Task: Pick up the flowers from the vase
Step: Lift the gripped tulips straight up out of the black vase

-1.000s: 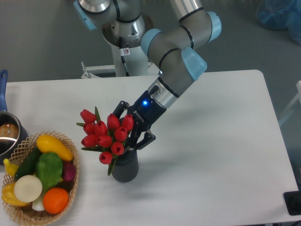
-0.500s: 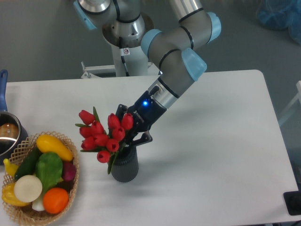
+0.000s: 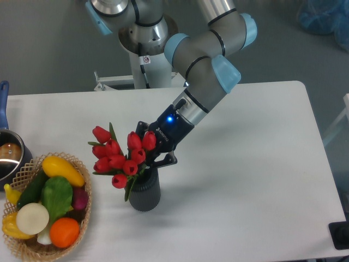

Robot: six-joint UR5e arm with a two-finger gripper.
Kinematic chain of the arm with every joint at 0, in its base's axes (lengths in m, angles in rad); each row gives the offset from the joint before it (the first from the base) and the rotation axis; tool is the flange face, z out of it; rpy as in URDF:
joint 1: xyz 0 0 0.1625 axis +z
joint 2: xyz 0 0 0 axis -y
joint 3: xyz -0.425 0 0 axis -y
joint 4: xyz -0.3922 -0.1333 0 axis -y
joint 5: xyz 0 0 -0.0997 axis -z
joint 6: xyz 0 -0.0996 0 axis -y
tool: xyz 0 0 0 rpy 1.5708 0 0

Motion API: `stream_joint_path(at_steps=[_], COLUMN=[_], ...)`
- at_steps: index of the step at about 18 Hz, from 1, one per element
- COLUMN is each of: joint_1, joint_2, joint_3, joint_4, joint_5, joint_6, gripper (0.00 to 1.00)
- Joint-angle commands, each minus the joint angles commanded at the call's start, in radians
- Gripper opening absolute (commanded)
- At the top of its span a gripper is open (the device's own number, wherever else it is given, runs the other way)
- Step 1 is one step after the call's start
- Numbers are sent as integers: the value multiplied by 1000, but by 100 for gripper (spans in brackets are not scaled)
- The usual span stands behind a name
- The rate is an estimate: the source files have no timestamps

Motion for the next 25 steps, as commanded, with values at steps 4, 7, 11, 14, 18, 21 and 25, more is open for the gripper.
stream_joint_path(at_steps=[4, 7, 11, 14, 18, 21, 25], joint_1=[0, 0, 2, 6, 9, 11, 14], joint_2=[21, 34, 46, 57, 72, 86, 109], joint_3=[5, 5, 11, 14, 29, 35, 37], joint_4=[2, 0, 2, 0, 0, 0, -2], joint_5=[-15, -34, -46, -51, -52, -55, -69], joint_6=[-51, -61, -89, -104, -146, -172, -204], gripper=[30, 30, 30, 30, 29, 30, 30])
